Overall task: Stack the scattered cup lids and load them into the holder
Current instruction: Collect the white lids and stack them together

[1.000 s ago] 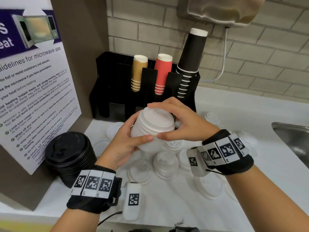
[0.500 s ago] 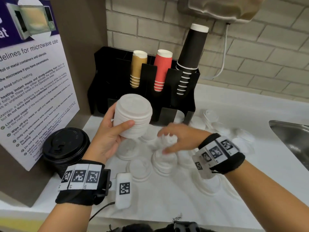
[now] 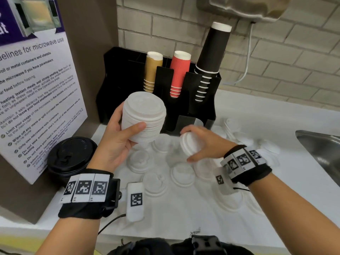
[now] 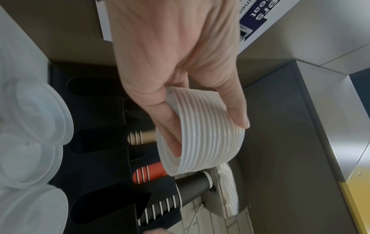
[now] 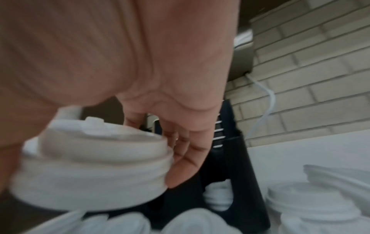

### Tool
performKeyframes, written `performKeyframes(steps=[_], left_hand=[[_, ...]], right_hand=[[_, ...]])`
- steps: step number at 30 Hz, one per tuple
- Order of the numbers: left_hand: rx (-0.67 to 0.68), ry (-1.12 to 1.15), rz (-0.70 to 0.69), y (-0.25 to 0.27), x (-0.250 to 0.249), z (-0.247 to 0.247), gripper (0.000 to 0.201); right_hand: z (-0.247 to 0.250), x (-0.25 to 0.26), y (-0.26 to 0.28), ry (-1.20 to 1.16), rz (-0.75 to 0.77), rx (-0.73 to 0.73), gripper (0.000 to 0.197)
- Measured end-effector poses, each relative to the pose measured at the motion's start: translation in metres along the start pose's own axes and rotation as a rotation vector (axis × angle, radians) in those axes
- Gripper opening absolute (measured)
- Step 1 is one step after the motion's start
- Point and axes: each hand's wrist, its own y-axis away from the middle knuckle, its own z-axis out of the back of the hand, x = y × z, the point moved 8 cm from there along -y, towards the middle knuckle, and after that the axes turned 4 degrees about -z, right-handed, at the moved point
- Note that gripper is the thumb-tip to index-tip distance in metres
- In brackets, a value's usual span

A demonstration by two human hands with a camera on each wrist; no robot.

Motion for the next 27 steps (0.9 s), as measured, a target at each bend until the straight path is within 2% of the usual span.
performKeyframes(steps=[3, 5, 9, 13, 15, 17, 20, 22, 24, 27], left_hand=[[-0.009, -0.003, -0.008, -0.001, -0.003, 0.001, 0.105], [-0.009, -0.004, -0.014, -0.001, -0.004, 0.000, 0.101], [0.002, -0.014, -0.017, -0.001, -0.005, -0.002, 0.098], [0.000, -0.017, -0.011, 0.000, 0.000, -0.003, 0.100], [0.003, -0.014, -0.013, 0.000, 0.000, -0.002, 0.105], [-0.001, -0.010, -0.018, 0.001, 0.000, 0.001, 0.104], [-0.006, -0.013, -0.021, 0.002, -0.001, 0.005, 0.101], [-0.006, -0.020, -0.019, 0.002, -0.001, 0.006, 0.100], [-0.005, -0.024, -0.017, 0.002, -0.001, 0.005, 0.102], [-0.001, -0.017, -0.012, 0.000, 0.001, 0.003, 0.102]], right_hand=[[0.023, -0.005, 0.005, -0.071, -0.007, -0.095, 0.073], [0.013, -0.002, 0.003, -0.028, -0.023, -0.033, 0.072], [-0.038, 0.020, -0.007, 0.060, -0.029, 0.179, 0.076], [-0.073, 0.040, -0.019, 0.078, -0.028, 0.219, 0.087], [-0.074, 0.043, -0.024, 0.035, -0.046, 0.167, 0.085], [-0.057, 0.034, -0.028, -0.060, -0.084, 0.024, 0.071], [-0.022, -0.005, -0.024, -0.140, -0.228, -0.262, 0.050], [-0.011, -0.032, -0.023, -0.076, -0.336, -0.313, 0.051], [-0.013, -0.049, -0.028, 0.016, -0.414, -0.219, 0.064], [-0.031, -0.057, -0.042, 0.156, -0.465, 0.005, 0.089]])
